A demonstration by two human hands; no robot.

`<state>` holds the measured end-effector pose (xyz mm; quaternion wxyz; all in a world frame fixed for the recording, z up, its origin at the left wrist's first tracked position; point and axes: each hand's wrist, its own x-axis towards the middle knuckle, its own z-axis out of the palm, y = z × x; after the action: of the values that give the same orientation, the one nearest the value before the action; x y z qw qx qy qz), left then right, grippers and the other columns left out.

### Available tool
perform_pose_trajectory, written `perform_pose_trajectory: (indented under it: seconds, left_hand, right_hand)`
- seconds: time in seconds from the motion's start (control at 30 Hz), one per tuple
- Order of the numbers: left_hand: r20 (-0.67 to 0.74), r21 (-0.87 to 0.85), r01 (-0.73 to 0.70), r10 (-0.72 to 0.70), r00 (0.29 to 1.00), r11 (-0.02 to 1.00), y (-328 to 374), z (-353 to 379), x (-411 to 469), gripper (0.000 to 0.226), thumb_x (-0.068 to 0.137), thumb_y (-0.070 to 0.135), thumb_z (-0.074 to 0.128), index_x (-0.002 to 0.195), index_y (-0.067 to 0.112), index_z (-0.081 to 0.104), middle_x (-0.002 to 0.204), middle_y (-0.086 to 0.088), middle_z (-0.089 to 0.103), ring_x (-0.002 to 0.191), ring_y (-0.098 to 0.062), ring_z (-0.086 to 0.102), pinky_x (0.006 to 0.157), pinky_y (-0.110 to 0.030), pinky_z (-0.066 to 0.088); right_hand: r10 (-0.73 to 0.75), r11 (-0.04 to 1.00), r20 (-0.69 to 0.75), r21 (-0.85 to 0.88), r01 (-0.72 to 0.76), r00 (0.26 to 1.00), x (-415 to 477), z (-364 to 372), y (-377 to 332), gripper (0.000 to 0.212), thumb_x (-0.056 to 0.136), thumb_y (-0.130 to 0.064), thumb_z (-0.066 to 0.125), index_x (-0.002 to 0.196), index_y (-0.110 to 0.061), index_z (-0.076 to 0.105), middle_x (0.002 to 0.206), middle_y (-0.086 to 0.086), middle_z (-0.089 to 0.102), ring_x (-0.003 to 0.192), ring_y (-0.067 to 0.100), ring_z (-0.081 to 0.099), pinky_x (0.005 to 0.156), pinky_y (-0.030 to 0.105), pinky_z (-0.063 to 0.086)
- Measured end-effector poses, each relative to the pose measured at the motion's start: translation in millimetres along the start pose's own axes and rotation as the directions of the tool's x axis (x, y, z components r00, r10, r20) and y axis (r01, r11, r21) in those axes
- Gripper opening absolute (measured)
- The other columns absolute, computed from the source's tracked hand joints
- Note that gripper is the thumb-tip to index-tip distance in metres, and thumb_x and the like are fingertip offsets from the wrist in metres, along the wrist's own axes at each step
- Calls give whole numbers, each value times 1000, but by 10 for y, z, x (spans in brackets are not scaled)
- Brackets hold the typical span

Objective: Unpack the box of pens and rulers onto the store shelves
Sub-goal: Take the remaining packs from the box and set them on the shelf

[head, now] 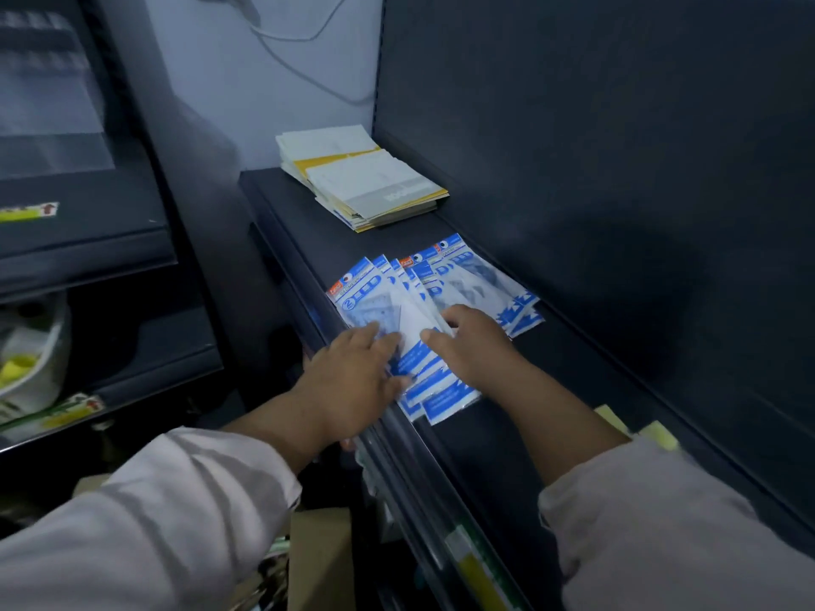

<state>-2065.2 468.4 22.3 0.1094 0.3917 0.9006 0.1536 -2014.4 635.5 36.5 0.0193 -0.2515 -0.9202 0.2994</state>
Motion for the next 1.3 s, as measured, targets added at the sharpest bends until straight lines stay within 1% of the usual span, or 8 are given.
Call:
perform_pose_trajectory:
  seconds: [0.1,0.17,0.3,0.4,0.53,0.7,1.03,1.3]
  left_hand:
    - [4,24,34,-34,999,999,48,91,77,62,92,56,40,145,27,25,155,-4,17,141,-24,17,115,-41,21]
    - [-66,28,51,-49,997,998,68,112,124,56,90,58,42,137,28,33,148,-2,28,136,-23,27,112,-39,26]
    - [-136,191,79,-53,989,978,146,168,190,63,86,64,41,137,28,30,142,0,32,133,-21,30,113,-38,19]
    - [-135,201,86,-59,989,976,201,212,244,65,88,63,39,141,29,25,147,-2,27,140,-23,19,115,-40,10]
    - [-108,94,68,-57,992,993,191,209,292,69,88,61,43,143,28,19,150,0,25,138,-18,24,115,-37,16]
    - [-90,74,101,-94,992,992,89,155,205,86,88,63,42,151,20,3,158,-6,11,145,-20,14,118,-41,14]
    - [-189,116,157,-134,973,981,-479,-67,-718,82,89,57,44,151,21,6,158,-8,12,145,-21,13,115,-36,16]
    - [-120,176,293,-276,954,940,-1539,-41,-1964,77,92,58,39,151,21,5,159,-6,9,145,-24,11,116,-39,17]
  right_hand:
    - [-83,978,-43,-195,73,996,76,5,137,36,98,-35,42,127,-20,54,135,1,49,126,27,38,102,40,37]
    - [-110,950,25,-292,112,994,111,-1,234,46,101,-38,34,144,-24,37,153,-1,29,140,26,21,113,42,24]
    - [-48,931,189,-347,113,981,181,30,397,53,101,-49,19,151,-36,11,161,-7,8,148,22,0,119,45,6]
    - [-45,938,184,-331,105,982,232,-12,434,53,100,-50,18,151,-38,9,161,-9,7,148,20,0,119,45,5]
    - [-67,951,114,-295,98,991,206,-104,422,56,101,-49,22,152,-31,11,161,-3,9,147,22,2,118,47,6]
    - [-169,939,39,-297,173,985,83,-126,228,54,102,-44,26,152,-27,16,161,-1,10,148,20,2,119,46,7]
    - [-406,873,-35,-309,377,913,-533,401,-588,59,94,-46,37,146,-19,36,155,7,29,145,27,18,117,39,14]
    - [-456,824,155,-299,482,876,-1248,1550,-1156,60,91,-42,54,144,-17,39,152,6,34,141,25,27,116,37,20]
